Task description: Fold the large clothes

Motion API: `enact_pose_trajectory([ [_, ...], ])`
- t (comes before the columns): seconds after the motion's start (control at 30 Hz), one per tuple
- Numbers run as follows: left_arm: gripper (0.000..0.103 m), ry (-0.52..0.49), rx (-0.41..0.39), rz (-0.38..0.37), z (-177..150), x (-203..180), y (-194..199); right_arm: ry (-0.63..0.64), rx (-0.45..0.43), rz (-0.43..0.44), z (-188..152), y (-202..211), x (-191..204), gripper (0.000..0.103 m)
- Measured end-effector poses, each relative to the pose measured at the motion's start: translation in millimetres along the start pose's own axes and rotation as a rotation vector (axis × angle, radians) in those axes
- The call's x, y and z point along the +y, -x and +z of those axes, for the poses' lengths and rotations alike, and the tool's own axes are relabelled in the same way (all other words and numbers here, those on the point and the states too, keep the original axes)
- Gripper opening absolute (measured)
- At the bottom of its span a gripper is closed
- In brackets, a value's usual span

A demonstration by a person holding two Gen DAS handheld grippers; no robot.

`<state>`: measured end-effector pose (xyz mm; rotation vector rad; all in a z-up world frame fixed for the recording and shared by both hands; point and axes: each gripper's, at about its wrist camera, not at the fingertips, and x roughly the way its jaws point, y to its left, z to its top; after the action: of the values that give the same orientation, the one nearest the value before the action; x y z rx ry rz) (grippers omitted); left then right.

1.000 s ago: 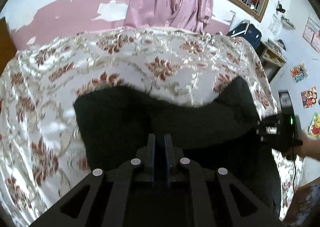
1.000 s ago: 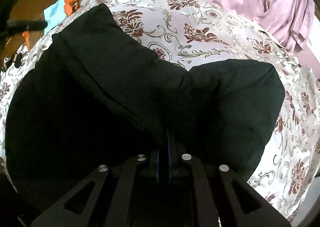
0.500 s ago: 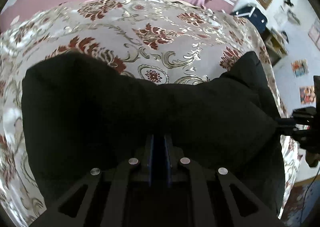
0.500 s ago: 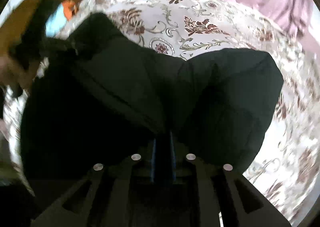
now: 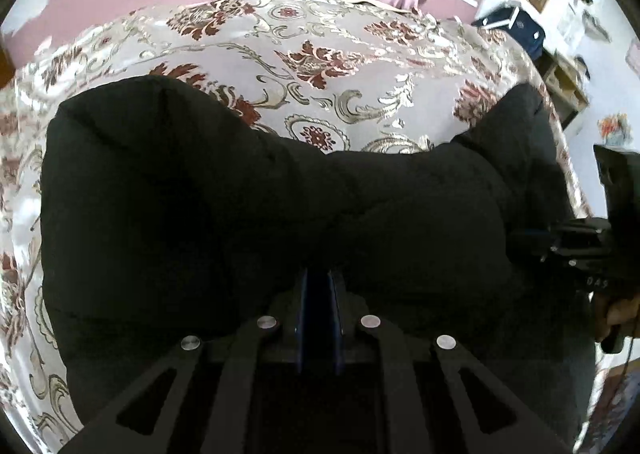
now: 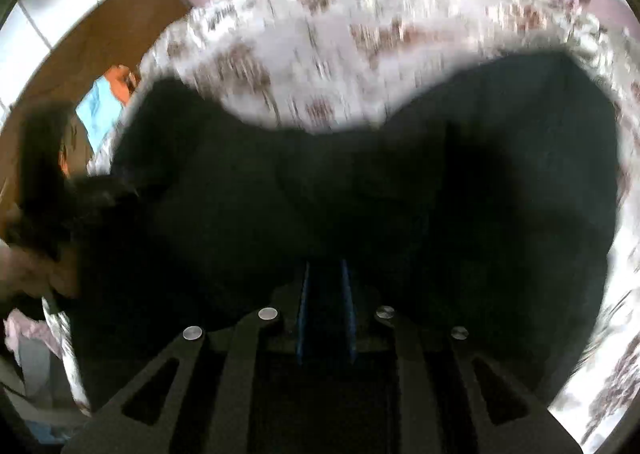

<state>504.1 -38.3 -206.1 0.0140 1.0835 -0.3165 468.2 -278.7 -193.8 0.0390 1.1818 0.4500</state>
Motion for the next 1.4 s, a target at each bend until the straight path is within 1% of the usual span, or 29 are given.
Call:
enact_pose_trajectory([
  [0.07,0.010,-0.023,-0.011,0.031,-3.4,-4.8,-2.8,0.018,0.000,-0.026,-2.3,-1.6,4.4,0.014],
  [0.13,0.010,-0.021,-0.016,0.042,-6.8,-5.2,-5.3,0.049,0.011,-0.054,-3.0,-4.2,10.6,0.014],
  [0.23,0.010,-0.015,-0.016,0.054,-7.7,-5.9,-0.9,0.059,0.028,-0.055,-1.3,-3.0,12.8,0.014],
  [0.3,0.011,-0.008,-0.011,0.055,-7.0,-5.4,5.3,0.035,0.038,-0.051,5.1,4.5,13.9,0.014],
  [0.33,0.013,0.000,-0.010,0.044,-6.1,-4.6,9.3,0.020,0.030,-0.042,16.7,10.6,10.8,0.014],
  [0.4,0.015,-0.001,-0.020,0.027,-5.2,-2.7,16.9,0.011,-0.016,-0.017,25.4,22.7,14.9,0.014],
  [0.5,0.016,-0.025,-0.016,0.027,-4.9,-3.8,16.5,-0.024,-0.083,0.003,41.2,34.0,18.2,0.019],
  [0.53,0.016,-0.037,-0.012,0.033,-5.5,-4.9,14.7,-0.041,-0.097,0.016,45.1,34.9,17.5,0.023],
  [0.6,0.016,-0.049,-0.008,0.043,-7.0,-6.6,11.3,-0.066,-0.128,0.027,55.1,33.7,17.3,0.026],
  [0.7,0.016,-0.040,-0.010,0.048,-7.0,-6.9,8.4,-0.078,-0.145,0.029,63.7,18.7,17.5,0.026],
  [0.73,0.016,-0.038,-0.011,0.047,-7.7,-6.9,8.4,-0.070,-0.139,0.017,61.3,9.6,18.5,0.027],
  [0.8,0.016,-0.042,-0.008,0.032,-8.0,-8.7,7.3,-0.024,-0.067,-0.031,55.5,-15.5,16.7,0.028],
  [0.83,0.016,-0.050,-0.006,0.032,-7.8,-10.4,7.2,-0.010,-0.022,-0.042,51.3,-29.4,14.0,0.027],
  [0.87,0.016,-0.060,-0.007,0.035,-7.7,-11.9,7.4,-0.019,-0.006,-0.040,49.1,-37.3,10.4,0.027],
  [0.93,0.016,-0.064,-0.002,0.034,-6.6,-11.8,8.2,-0.036,-0.007,-0.037,49.4,-40.2,7.2,0.027],
  [1.03,0.016,-0.027,-0.004,0.018,-2.7,-4.7,15.4,-0.068,-0.027,-0.023,52.1,-29.3,8.5,0.027],
  [1.1,0.017,-0.014,-0.017,0.010,-4.1,0.1,19.7,-0.057,-0.068,-0.020,52.8,-10.2,16.5,0.028],
  [1.17,0.017,-0.005,-0.007,0.012,-10.6,3.6,15.7,-0.024,-0.130,-0.024,45.5,9.1,23.3,0.030],
  [1.2,0.017,-0.008,-0.005,0.015,-13.3,3.2,13.4,-0.008,-0.138,-0.043,39.3,11.9,25.2,0.035],
  [1.23,0.017,-0.028,-0.006,0.024,-16.4,-0.2,10.2,0.011,-0.115,-0.066,30.2,6.9,25.1,0.038],
  [1.27,0.017,-0.049,-0.006,0.032,-17.7,-3.9,8.0,0.036,-0.072,-0.086,19.5,-3.4,24.6,0.039],
  [1.3,0.017,-0.085,-0.010,0.063,-19.9,-10.6,6.1,0.071,-0.039,-0.097,5.6,-15.2,24.7,0.039],
  [1.33,0.017,-0.106,-0.016,0.089,-19.9,-14.9,6.8,0.081,-0.046,-0.106,1.3,-14.9,24.3,0.039],
  [1.37,0.017,-0.116,-0.030,0.120,-19.3,-19.3,11.0,0.080,-0.049,-0.123,3.9,-12.1,27.1,0.039],
  [1.4,0.017,-0.100,-0.045,0.114,-19.0,-19.9,16.6,0.061,-0.055,-0.128,9.5,-6.1,30.2,0.038],
])
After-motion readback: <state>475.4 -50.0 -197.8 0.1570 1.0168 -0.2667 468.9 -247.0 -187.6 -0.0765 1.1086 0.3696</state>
